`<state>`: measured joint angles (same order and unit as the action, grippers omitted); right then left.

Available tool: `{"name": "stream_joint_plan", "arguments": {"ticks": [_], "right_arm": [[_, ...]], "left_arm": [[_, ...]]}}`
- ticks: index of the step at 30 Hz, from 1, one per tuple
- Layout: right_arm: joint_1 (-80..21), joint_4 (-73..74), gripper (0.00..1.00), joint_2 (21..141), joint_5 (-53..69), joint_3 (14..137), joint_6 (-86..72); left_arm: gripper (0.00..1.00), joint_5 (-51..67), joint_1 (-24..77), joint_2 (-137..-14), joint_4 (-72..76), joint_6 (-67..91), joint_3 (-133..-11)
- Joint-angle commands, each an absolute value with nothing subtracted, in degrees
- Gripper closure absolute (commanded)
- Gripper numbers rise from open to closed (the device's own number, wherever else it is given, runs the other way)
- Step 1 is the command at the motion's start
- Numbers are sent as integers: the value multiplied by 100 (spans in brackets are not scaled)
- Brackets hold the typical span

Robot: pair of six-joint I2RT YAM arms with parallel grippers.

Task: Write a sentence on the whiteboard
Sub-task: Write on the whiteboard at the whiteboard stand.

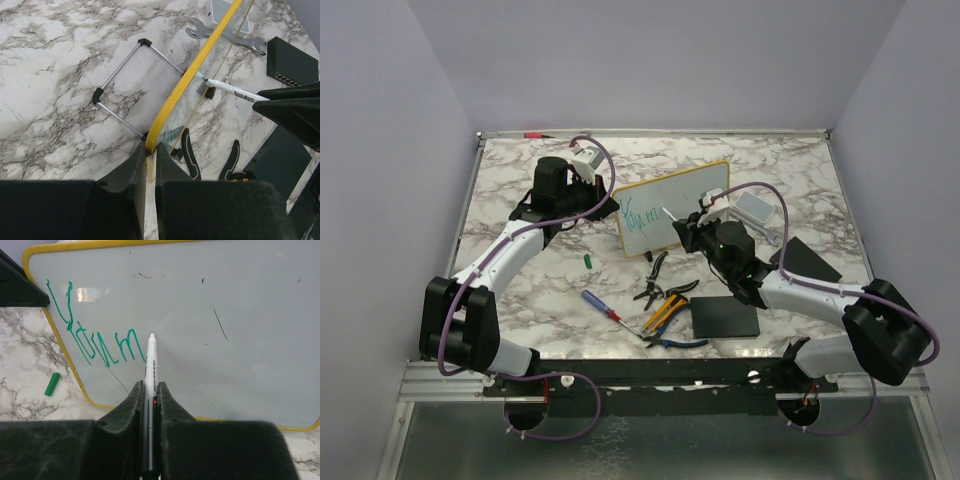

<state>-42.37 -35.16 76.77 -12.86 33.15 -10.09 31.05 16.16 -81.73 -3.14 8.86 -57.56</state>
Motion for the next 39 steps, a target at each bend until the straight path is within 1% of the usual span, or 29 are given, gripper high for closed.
{"name": "stream_joint_plan", "arguments": {"ticks": [1,7,14,23,39], "right_arm": [[-4206,-3698,99,7831,-1388,3585,-814],[-4213,-3679,99,7951,-1197,3610,-828],[-4211,-3621,99,7959,-985,3306,-992],[-4214,-3516,99,7816,-1209,3006,-1151],[-4217,-3639,99,7776,-1511,3595,-741]], "left_arm": [[96,3023,1635,-8066,-337,788,-5810],[96,3019,1635,-8061,-342,783,-5810],[96,3020,1635,-8060,-347,783,-5818],[96,3023,1635,-8067,-345,783,-5818],[96,3015,1635,-8068,-345,781,-5818]]}}
